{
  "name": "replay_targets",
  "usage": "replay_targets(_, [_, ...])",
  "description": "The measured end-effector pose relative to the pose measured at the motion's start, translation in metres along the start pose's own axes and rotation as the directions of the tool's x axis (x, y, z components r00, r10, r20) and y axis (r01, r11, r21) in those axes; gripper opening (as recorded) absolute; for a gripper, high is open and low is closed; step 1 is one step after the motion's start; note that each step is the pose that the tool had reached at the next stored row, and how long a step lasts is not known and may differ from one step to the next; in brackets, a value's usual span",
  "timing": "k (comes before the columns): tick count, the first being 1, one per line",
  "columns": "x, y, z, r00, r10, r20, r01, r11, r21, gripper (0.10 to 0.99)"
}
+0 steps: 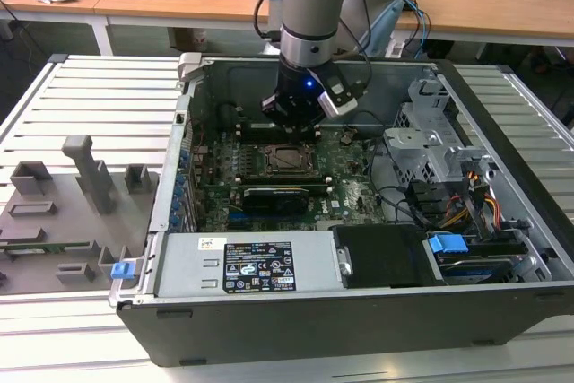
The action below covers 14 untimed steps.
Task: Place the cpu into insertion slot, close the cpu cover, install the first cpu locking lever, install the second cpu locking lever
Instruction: 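Install the first cpu locking lever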
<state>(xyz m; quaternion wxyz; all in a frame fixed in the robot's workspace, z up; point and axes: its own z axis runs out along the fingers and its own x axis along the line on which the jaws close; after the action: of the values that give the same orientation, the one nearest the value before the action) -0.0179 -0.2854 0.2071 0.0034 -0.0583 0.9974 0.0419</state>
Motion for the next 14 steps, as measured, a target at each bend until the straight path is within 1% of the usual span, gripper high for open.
replay_targets(3, [-0.0004,-0.0001,0.0014,1.0,0.0,-0.0006,0.0,1.0,0.005,0.106])
replay_targets(7, [-0.0009,-0.0003,0.0027,1.0,0.0,-0.0012,0.0,1.0,0.009,0.106])
replay_targets(14, [-0.0014,-0.0002,0.0049,1.0,0.0,-0.0009,0.0,1.0,0.01,0.106])
